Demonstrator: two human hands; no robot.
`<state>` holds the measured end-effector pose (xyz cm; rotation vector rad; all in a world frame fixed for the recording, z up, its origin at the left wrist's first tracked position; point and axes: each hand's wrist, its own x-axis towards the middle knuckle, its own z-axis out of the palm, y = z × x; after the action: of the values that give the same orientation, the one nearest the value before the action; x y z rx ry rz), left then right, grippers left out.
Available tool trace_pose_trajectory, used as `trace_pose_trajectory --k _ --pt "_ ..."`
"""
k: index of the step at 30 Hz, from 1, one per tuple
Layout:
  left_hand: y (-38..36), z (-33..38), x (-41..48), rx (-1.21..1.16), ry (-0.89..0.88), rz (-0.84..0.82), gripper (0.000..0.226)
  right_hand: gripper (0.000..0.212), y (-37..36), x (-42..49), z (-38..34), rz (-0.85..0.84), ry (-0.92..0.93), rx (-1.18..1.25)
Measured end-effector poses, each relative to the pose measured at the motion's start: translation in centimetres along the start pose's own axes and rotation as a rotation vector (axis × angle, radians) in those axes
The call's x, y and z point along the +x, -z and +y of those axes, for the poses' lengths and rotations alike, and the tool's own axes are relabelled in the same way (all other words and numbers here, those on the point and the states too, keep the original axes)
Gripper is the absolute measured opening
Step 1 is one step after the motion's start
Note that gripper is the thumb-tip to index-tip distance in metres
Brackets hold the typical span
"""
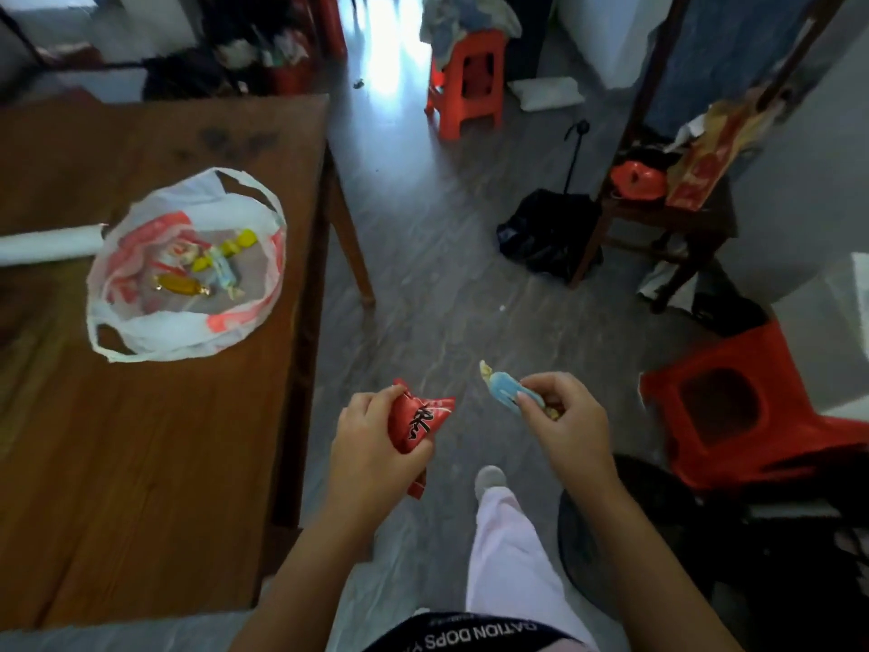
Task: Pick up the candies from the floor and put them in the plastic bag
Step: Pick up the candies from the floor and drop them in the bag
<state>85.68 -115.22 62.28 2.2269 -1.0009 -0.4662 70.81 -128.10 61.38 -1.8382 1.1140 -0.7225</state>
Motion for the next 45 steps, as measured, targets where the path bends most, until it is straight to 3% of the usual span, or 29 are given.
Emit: trace_pose_trajectory --k 5,13,19,27,34,45 --pt "1.4 2.2 8.3 0.046 0.081 0.185 0.066 0.011 -2.8 12.3 -2.4 -0.095 0.163 0.061" --pt "4.8 3.0 16.0 0.029 0.281 0.384 0.063 0.01 -7.0 24.2 -4.9 -0.31 0.213 0.092" --pt "8.1 -2.0 18.4 0.027 0.545 0.504 0.065 0.008 -12.9 28.8 -7.3 -0.516 0.307 0.078" --pt "14.0 -10.9 25.3 -0.005 0.692 0.673 0.06 0.013 -23.6 33.5 -13.9 -0.738 0.523 -0.017" --pt "15.1 -17.8 28.7 0.103 0.925 0.641 0.063 0.011 -32.8 35.3 -19.1 -0.93 0.615 -0.037" --pt "14.7 -16.8 28.4 0.143 1.048 0.718 0.053 0.013 -40.5 36.3 -20.8 -1.316 0.796 -0.133"
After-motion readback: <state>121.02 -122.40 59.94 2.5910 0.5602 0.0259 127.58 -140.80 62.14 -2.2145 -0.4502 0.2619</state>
